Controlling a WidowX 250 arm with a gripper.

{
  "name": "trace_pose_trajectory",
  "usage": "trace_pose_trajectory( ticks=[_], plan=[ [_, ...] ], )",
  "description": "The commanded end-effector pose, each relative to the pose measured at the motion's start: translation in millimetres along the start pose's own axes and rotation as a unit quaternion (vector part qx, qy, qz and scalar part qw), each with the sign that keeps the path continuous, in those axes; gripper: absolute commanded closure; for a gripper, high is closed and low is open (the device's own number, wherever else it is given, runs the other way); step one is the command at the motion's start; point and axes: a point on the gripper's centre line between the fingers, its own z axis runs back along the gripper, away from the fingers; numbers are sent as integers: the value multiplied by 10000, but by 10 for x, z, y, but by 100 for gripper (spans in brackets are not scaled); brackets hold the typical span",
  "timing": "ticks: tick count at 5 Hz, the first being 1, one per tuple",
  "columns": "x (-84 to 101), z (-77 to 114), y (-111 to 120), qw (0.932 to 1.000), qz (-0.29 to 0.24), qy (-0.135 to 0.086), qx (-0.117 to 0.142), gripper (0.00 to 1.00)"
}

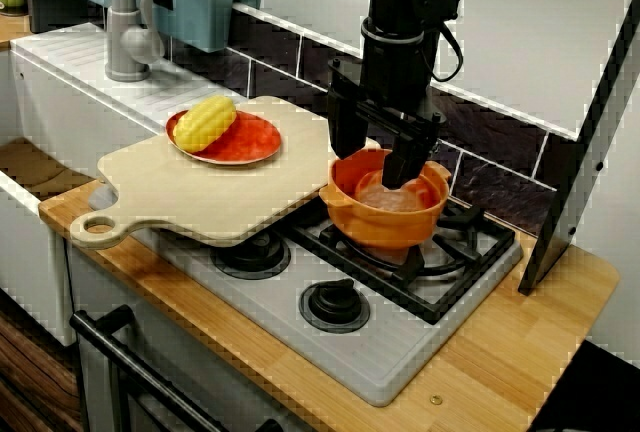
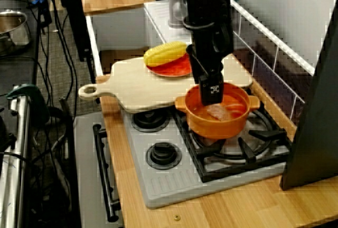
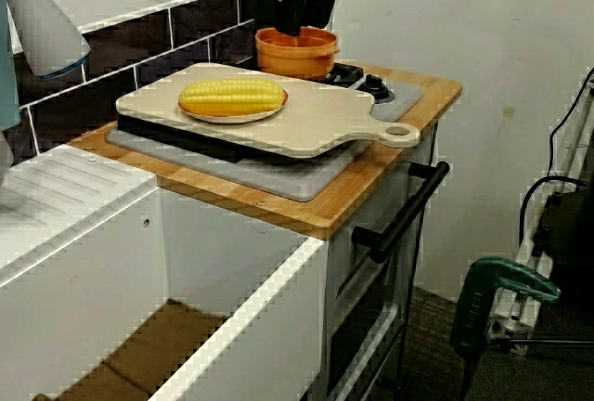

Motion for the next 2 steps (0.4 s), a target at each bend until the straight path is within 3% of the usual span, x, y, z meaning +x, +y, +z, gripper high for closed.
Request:
trace_pose_trajectory(
  ticks=[1, 2],
  plan=[
    [-130, 387, 240, 9991, 222, -364, -57, 0],
    [-183, 425, 326, 9986, 345, -401, -74, 0]
  ],
)
